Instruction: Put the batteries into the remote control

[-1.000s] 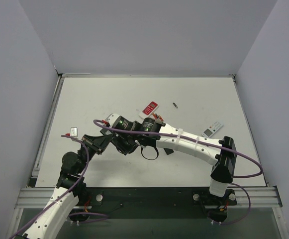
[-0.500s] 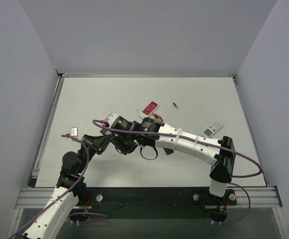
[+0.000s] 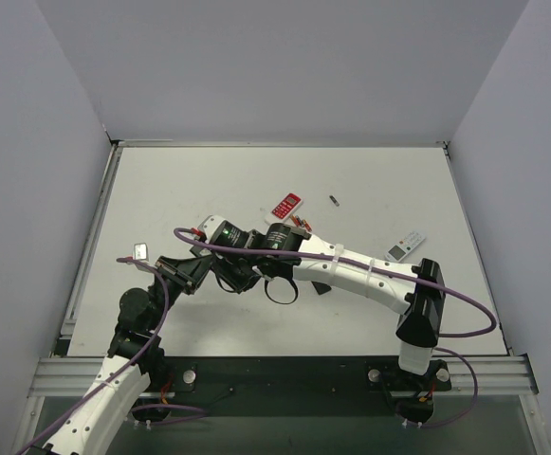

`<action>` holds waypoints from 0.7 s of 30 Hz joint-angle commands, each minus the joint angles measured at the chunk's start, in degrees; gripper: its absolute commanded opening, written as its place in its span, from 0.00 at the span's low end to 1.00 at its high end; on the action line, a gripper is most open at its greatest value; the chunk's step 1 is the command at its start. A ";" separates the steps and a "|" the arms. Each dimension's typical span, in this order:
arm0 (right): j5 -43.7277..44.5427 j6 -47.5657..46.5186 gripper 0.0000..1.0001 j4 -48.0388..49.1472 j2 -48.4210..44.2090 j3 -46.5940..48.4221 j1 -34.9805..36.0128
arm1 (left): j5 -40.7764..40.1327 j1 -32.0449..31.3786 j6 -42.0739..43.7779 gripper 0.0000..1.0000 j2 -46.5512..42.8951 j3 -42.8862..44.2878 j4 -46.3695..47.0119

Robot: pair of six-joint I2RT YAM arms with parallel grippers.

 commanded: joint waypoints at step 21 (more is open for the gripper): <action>3.37 -0.87 0.13 -7.87 4.88 5.00 0.18 | -0.98 0.07 -2.92 0.00 -0.92 -8.04 0.24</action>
